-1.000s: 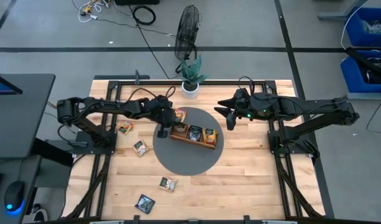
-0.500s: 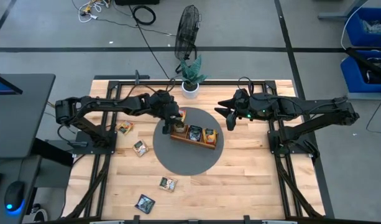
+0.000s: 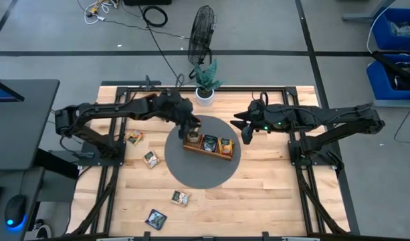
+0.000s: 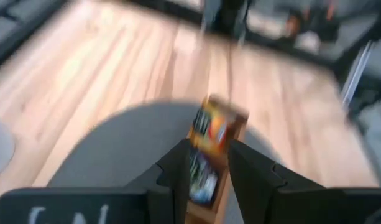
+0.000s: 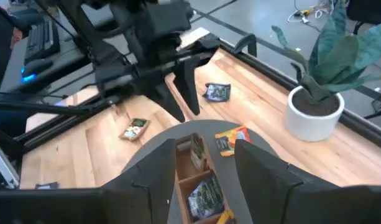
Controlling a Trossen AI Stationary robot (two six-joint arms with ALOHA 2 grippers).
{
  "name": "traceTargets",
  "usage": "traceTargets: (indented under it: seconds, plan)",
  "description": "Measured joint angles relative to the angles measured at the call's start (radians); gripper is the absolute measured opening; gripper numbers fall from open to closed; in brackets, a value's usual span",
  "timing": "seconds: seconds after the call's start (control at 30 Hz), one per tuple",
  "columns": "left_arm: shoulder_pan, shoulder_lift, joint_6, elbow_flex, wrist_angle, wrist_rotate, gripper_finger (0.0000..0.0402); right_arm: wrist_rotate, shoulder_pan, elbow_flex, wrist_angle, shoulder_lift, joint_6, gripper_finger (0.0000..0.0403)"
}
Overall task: Pick & Place Tea
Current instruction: Put the yellow tea bag into the right section of the wooden organizer
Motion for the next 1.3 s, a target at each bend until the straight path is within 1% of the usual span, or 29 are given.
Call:
traceTargets:
  seconds: [0.07, 0.17, 0.23, 0.37, 0.47, 0.6, 0.7, 0.87, 0.97, 1.03, 1.13, 1.2, 1.3]
  plan:
    - [0.000, -0.025, -0.072, -0.029, 0.096, -0.015, 0.0104, 0.000, 0.000, 0.000, 0.000, 0.004, -0.023, 0.0171]
    - [-0.002, -0.074, -0.151, -0.082, 0.176, -0.051, 0.0094, 0.008, 0.000, 0.000, 0.006, 0.012, -0.059, 0.0171]
    - [-0.002, -0.108, -0.174, -0.105, 0.180, -0.066, 0.0087, 0.008, 0.000, -0.004, 0.010, 0.012, -0.091, 0.0171]
    - [-0.001, -0.179, -0.212, -0.126, 0.164, -0.078, 0.0078, -0.003, 0.000, -0.078, 0.119, 0.002, -0.130, 0.0171]
    - [-0.001, -0.225, -0.249, -0.126, 0.113, -0.118, 0.0074, -0.029, 0.000, -0.133, 0.157, 0.001, -0.128, 0.0171]
    - [-0.001, -0.264, -0.305, -0.126, 0.053, -0.194, 0.0071, -0.084, 0.000, -0.187, 0.163, 0.001, -0.124, 0.0171]
    - [-0.006, -0.286, -0.332, -0.127, 0.039, -0.251, 0.0071, -0.135, 0.000, -0.215, 0.184, -0.008, -0.127, 0.0171]
    - [-0.030, -0.317, -0.335, -0.126, 0.044, -0.341, 0.0071, -0.158, -0.002, -0.223, 0.236, -0.039, -0.192, 0.0171]
    - [-0.054, -0.333, -0.356, -0.125, -0.036, -0.415, 0.0071, -0.160, -0.016, -0.224, 0.257, -0.064, -0.230, 0.0171]
    - [-0.079, -0.334, -0.385, -0.126, -0.135, -0.483, 0.0071, -0.158, -0.030, -0.224, 0.252, -0.079, -0.244, 0.0171]
    - [-0.118, -0.333, -0.422, -0.126, -0.231, -0.568, 0.0071, -0.160, -0.053, -0.224, 0.210, -0.101, -0.255, 0.0171]
    - [-0.129, -0.333, -0.466, -0.126, -0.277, -0.605, 0.0071, -0.172, -0.064, -0.224, 0.194, -0.118, -0.262, 0.0171]
    - [-0.124, -0.333, -0.541, -0.126, -0.288, -0.655, 0.0071, -0.199, -0.077, -0.224, 0.173, -0.134, -0.279, 0.0171]
